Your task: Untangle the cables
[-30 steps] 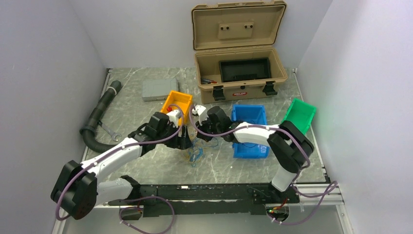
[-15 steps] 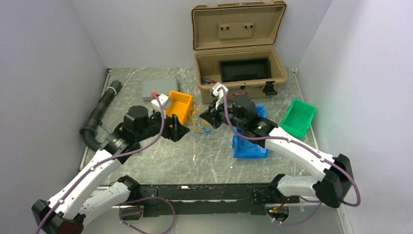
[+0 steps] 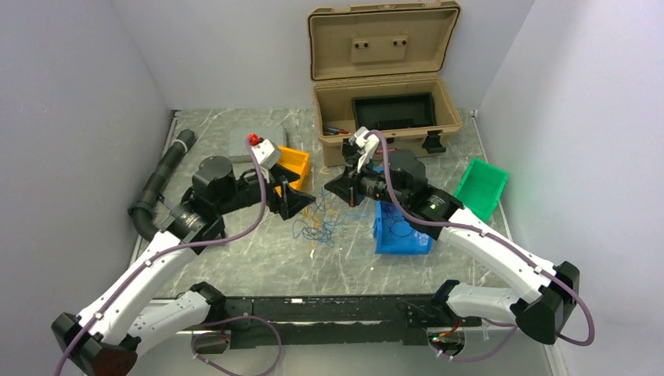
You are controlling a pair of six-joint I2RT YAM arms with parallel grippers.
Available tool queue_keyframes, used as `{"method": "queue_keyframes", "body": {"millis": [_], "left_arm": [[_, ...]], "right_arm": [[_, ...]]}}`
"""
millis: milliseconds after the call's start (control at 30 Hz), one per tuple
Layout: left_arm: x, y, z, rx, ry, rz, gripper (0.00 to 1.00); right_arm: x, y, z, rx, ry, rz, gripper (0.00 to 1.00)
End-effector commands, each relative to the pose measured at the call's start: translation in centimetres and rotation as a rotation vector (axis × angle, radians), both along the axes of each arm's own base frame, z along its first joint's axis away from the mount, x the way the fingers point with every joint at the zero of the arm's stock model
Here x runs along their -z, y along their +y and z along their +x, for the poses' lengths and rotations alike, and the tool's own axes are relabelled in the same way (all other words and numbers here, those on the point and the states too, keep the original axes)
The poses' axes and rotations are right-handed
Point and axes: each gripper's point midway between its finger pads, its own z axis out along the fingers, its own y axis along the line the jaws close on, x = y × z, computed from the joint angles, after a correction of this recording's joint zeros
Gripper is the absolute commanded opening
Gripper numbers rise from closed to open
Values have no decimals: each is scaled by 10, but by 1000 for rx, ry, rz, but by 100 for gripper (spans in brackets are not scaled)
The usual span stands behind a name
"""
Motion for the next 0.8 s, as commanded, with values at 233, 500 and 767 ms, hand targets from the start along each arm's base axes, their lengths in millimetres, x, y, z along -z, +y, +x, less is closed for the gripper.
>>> {"method": "queue_keyframes", "body": {"millis": [233, 500, 767], "left_arm": [[15, -45, -7, 171, 17, -37, 82], [70, -59, 7, 125, 195, -55, 0], [80, -49, 1, 100, 209, -48, 0]], "right_arm": [[-73, 1, -22, -52, -23, 205, 0], [-73, -13, -10, 58, -16, 195, 0], [-72, -31, -4, 155, -21, 185, 0]]}}
